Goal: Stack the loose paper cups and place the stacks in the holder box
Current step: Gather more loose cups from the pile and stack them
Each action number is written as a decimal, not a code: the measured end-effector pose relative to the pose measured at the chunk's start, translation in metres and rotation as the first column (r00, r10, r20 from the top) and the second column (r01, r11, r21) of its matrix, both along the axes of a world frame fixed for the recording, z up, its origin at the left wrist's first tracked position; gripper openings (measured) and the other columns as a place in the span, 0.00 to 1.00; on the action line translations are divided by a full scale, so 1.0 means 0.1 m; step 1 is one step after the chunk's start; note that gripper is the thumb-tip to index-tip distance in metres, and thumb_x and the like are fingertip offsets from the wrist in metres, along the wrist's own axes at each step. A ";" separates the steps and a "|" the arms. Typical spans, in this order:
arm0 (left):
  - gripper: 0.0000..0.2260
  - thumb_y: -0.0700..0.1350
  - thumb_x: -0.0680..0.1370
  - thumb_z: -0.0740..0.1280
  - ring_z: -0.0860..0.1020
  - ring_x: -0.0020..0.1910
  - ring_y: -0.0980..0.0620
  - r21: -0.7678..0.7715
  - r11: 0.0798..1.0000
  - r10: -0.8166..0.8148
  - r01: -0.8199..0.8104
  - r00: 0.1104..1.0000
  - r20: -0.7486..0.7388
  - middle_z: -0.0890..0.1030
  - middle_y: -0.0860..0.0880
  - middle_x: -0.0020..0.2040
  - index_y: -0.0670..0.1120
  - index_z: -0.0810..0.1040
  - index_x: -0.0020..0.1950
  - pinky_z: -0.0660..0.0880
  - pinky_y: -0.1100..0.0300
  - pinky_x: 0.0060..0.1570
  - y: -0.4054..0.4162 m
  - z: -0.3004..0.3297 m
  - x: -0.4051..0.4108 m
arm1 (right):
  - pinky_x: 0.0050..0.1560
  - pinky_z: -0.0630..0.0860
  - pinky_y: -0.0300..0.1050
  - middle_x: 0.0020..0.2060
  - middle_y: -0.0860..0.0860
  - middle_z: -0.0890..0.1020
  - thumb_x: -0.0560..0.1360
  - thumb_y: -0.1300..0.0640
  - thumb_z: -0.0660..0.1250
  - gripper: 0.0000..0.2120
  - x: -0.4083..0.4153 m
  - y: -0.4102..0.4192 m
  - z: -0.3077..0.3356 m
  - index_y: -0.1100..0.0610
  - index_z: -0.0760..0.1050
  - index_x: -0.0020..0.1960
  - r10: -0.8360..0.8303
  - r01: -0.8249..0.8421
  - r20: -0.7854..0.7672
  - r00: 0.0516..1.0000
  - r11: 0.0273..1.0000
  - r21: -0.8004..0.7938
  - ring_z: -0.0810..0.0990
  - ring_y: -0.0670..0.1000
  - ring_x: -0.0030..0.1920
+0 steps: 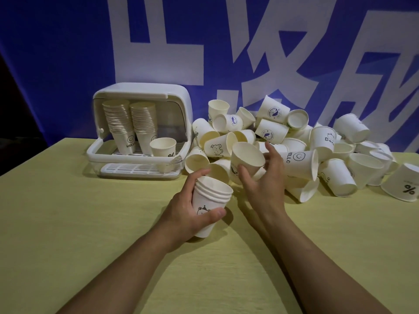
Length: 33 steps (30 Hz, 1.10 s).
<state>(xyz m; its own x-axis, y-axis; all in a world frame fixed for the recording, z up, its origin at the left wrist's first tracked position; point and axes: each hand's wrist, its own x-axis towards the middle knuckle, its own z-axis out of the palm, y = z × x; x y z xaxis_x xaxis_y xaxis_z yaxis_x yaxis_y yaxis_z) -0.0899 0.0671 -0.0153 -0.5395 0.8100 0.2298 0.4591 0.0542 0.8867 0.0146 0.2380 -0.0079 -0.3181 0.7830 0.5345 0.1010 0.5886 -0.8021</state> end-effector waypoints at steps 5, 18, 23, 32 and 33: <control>0.44 0.63 0.63 0.78 0.78 0.60 0.58 -0.027 1.000 -0.003 0.001 0.999 -0.049 0.76 0.62 0.66 0.78 0.56 0.72 0.78 0.50 0.60 0.00 0.03 0.00 | 0.62 0.79 0.50 0.61 0.36 0.74 0.72 0.50 0.73 0.33 0.14 -0.24 0.11 0.45 0.64 0.72 0.216 -0.255 -0.342 0.915 0.964 -0.073 0.77 0.45 0.63; 0.50 0.65 0.63 0.80 0.75 0.64 0.62 0.042 0.999 0.001 0.002 0.998 -0.062 0.72 0.68 0.66 0.82 0.46 0.70 0.76 0.55 0.63 -0.03 0.04 0.02 | 0.64 0.71 0.38 0.65 0.38 0.74 0.69 0.33 0.63 0.30 0.16 -0.52 0.00 0.40 0.72 0.70 0.484 -0.470 0.048 0.874 0.865 -0.173 0.72 0.38 0.67; 0.38 0.64 0.63 0.78 0.79 0.56 0.57 0.059 0.997 0.051 -0.048 0.997 -0.050 0.76 0.62 0.60 0.77 0.60 0.65 0.80 0.47 0.56 -0.04 0.04 0.03 | 0.61 0.67 0.34 0.60 0.41 0.73 0.74 0.35 0.59 0.24 0.18 -0.44 0.02 0.44 0.77 0.65 0.373 -0.378 0.154 0.915 0.926 0.007 0.71 0.39 0.63; 0.35 0.65 0.59 0.76 0.79 0.49 0.62 0.039 0.997 0.068 -0.068 0.998 -0.002 0.78 0.66 0.53 0.74 0.63 0.61 0.80 0.51 0.52 -0.03 0.02 0.02 | 0.64 0.62 0.56 0.66 0.52 0.75 0.79 0.51 0.65 0.16 0.32 0.17 0.02 0.49 0.76 0.67 -0.326 0.243 0.493 0.806 0.943 0.226 0.66 0.58 0.67; 0.36 0.65 0.59 0.76 0.78 0.50 0.63 0.041 0.997 0.072 -0.072 0.997 -0.003 0.78 0.68 0.53 0.76 0.62 0.61 0.79 0.54 0.52 -0.03 0.03 0.02 | 0.65 0.63 0.57 0.67 0.53 0.74 0.79 0.51 0.65 0.18 0.34 0.20 0.01 0.50 0.74 0.68 -0.323 0.243 0.547 0.772 0.946 0.215 0.66 0.59 0.67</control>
<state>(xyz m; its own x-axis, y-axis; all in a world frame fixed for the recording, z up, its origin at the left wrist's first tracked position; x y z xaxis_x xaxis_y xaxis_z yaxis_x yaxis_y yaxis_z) -0.0877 0.0643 -0.0125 -0.5950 0.7590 0.2645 0.4593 0.0510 0.8868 0.0485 0.2579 -0.0073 -0.3695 0.8254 0.4267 0.6916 0.5510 -0.4669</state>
